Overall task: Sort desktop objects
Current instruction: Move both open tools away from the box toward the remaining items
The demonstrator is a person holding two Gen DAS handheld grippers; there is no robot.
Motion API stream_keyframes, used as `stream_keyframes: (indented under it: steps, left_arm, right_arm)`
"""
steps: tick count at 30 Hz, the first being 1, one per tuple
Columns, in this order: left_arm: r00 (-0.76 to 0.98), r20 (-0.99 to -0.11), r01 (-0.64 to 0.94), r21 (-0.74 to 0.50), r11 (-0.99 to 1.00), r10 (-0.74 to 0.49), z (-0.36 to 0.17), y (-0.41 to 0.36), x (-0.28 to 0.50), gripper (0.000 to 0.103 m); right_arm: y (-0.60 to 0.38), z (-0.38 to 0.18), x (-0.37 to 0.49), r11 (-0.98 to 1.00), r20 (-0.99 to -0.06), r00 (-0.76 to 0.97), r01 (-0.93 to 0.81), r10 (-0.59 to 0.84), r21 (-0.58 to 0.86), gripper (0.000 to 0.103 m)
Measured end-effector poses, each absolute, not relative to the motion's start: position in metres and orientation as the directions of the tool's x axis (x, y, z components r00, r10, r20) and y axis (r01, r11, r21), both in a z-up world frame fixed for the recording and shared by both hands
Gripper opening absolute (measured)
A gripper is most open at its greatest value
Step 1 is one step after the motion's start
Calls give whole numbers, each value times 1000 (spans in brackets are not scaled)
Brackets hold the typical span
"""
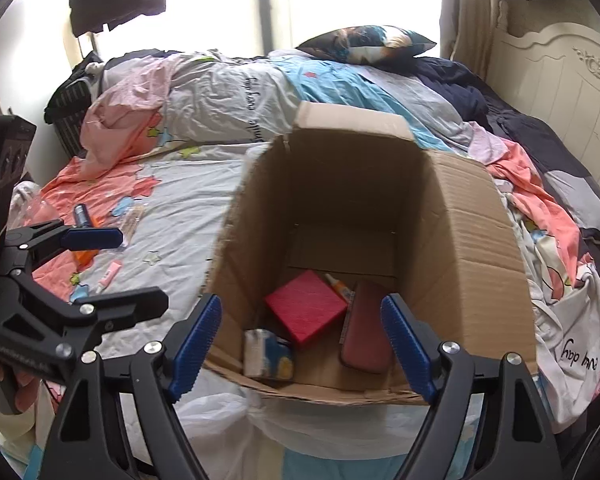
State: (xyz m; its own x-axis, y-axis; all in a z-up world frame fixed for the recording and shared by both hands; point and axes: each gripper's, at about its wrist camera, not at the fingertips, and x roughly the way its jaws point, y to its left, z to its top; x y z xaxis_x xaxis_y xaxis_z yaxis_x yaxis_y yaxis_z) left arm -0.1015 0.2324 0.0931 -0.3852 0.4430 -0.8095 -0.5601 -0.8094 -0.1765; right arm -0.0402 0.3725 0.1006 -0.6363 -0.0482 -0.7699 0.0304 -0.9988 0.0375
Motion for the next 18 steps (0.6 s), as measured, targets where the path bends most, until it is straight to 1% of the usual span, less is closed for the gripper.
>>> stream_keyframes:
  steps: [4,9,18]
  left_arm:
    - [-415,-809,-535,-154,-831,417,94,213,-99,103]
    - [-463,-813,-489,-99,-866,354,86,189,-95,103]
    - [-480,-824,-422,-86,-902,303,70,148,-96,103]
  right_arm:
    - [355,102,-42,-997,-770,-634,63,-68,36,80]
    - [332,99,-45,-995,-774,-629,99,-72,12,80]
    - [291,92,-49,-986,-782,-618,166,-85,-24,80]
